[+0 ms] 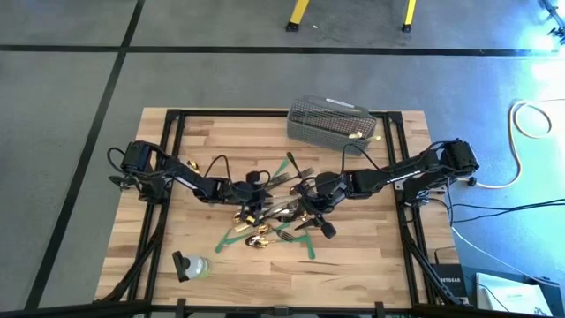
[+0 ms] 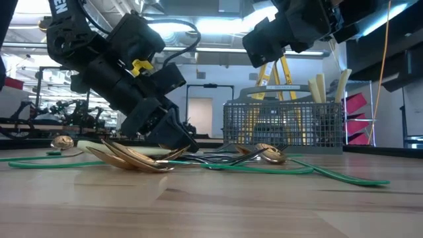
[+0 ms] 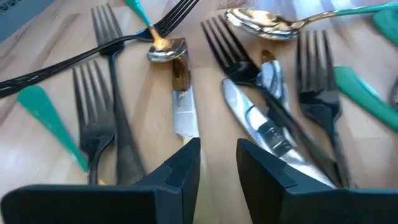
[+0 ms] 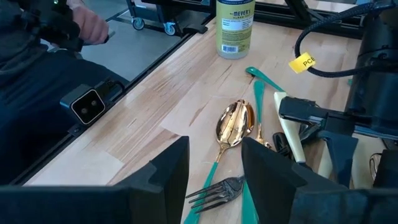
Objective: Sort silverware
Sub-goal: Put the yellow knife into the gray organizer
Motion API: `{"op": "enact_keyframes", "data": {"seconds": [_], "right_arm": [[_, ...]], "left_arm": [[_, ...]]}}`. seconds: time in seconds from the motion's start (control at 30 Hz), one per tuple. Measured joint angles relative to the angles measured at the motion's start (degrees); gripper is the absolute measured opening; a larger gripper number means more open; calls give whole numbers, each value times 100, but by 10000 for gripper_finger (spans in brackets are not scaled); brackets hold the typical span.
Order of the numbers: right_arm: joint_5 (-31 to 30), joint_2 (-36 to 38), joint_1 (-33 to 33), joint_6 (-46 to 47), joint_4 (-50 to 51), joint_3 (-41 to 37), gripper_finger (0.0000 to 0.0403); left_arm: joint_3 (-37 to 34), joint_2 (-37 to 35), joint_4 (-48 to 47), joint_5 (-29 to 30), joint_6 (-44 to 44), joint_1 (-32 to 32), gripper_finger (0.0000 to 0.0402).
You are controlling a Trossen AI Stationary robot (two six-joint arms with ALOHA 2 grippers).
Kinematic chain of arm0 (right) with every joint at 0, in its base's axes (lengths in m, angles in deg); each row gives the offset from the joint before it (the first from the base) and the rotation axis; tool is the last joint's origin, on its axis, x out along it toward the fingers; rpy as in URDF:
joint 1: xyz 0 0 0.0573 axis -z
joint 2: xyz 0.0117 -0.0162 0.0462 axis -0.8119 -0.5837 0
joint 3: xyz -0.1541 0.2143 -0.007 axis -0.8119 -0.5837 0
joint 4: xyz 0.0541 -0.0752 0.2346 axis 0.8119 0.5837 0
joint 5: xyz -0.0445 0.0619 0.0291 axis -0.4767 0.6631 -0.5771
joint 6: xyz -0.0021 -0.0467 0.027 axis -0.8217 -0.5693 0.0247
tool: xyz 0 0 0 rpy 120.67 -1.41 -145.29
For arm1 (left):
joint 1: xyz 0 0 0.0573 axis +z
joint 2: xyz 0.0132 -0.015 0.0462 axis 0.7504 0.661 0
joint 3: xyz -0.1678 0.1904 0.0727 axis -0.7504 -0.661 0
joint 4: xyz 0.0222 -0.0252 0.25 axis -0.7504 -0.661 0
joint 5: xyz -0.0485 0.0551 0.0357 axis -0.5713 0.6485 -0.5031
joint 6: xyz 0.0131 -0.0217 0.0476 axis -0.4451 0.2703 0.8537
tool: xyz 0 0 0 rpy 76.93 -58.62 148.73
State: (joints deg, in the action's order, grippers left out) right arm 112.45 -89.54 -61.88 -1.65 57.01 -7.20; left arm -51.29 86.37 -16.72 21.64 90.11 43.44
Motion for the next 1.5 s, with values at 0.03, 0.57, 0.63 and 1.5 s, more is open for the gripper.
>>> {"op": "enact_keyframes", "data": {"seconds": [0.03,0.57,0.63,1.5], "right_arm": [[2,0,0,0,2,0,131],[-19,0,0,0,2,0,131],[-21,0,0,0,2,0,131],[-61,0,0,-2,2,0,131]], "left_arm": [[-2,0,-7,14,0,25,90],[-53,0,199,41,429,111,90],[-120,0,118,89,397,162,90],[-861,-17,837,133,-102,338,90]]}}
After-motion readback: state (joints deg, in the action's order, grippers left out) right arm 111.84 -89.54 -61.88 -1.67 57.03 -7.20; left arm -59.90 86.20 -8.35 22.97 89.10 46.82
